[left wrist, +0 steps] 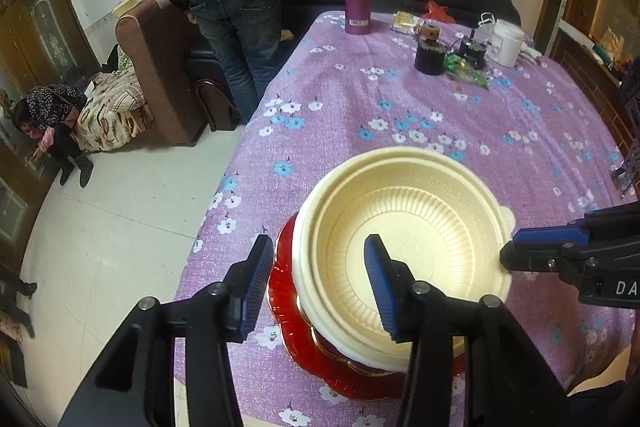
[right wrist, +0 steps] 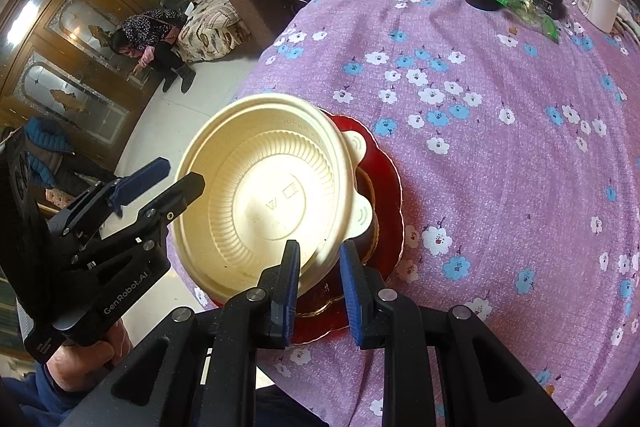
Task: Organize plates and bowls
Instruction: 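Lower the cream bowl onto the white bowl and open the left gripper, then grasp the red plate rim with the left gripper and slide the stack along the table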
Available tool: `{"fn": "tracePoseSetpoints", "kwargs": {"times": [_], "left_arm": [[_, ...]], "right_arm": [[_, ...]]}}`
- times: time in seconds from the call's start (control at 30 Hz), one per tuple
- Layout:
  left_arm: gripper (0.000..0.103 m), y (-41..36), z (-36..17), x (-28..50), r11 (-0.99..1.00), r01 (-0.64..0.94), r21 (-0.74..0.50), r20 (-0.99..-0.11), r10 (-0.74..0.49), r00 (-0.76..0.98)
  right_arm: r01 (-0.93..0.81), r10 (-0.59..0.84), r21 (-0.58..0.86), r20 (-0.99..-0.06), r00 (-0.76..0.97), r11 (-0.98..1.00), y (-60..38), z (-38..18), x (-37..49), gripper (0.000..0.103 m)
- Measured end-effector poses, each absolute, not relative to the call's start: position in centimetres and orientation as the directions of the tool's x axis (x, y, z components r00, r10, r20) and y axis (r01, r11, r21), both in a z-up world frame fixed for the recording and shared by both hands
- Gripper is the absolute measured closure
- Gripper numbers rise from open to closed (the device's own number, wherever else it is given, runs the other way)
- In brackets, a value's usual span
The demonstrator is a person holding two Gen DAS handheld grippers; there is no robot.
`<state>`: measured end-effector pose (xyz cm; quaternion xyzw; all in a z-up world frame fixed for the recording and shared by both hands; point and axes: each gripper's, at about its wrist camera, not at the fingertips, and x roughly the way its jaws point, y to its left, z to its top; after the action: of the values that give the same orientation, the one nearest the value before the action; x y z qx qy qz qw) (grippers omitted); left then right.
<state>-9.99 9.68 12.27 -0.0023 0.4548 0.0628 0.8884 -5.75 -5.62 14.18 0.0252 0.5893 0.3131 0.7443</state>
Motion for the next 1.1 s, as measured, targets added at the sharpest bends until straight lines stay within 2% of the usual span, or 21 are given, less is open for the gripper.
{"fn": "tracePoseSetpoints", "kwargs": {"times": [0.1, 0.3, 0.4, 0.57, 0.73, 0.87, 1.1], "left_arm": [[0.057, 10.0, 13.2, -10.5, 0.993, -0.113, 0.035, -0.8, 0.095, 0.592], [0.057, 15.7, 14.4, -12.0, 0.971, -0.202, -0.131, -0.802, 0.016, 0.597], [0.057, 19.5, 12.4, -12.8, 0.94, -0.275, -0.201, -0.835, -0.018, 0.549], [0.057, 20.4, 7.7, -14.1, 0.918, -0.24, -0.315, -0.863, -0.171, 0.476], [0.063, 18.3, 6.0, -13.8, 0.923, -0.186, -0.337, -0.862, -0.223, 0.454], [0.079, 17.5, 5.2, -13.0, 0.937, -0.161, -0.309, -0.872, -0.212, 0.442], [0.081, 17.3, 4.2, -11.6, 0.949, -0.13, -0.288, -0.869, -0.202, 0.452]], "right_arm": [[-0.44, 0.504, 0.408, -0.855, 0.124, 0.8, -6.0, 14.9, -6.0, 0.079], [-0.387, 0.532, 0.432, -0.822, 0.203, 0.815, -9.1, 16.4, -5.1, 0.079], [-0.338, 0.509, 0.424, -0.832, 0.22, 0.84, -10.8, 15.5, -4.5, 0.079], [-0.316, 0.484, 0.419, -0.859, 0.167, 0.851, -11.1, 12.4, -4.3, 0.079], [-0.311, 0.47, 0.414, -0.873, 0.13, 0.856, -10.5, 10.2, -4.2, 0.079], [-0.314, 0.474, 0.42, -0.873, 0.117, 0.851, -10.1, 9.3, -4.1, 0.079], [-0.347, 0.454, 0.39, -0.882, 0.124, 0.853, -8.8, 8.6, -3.8, 0.079]]}}
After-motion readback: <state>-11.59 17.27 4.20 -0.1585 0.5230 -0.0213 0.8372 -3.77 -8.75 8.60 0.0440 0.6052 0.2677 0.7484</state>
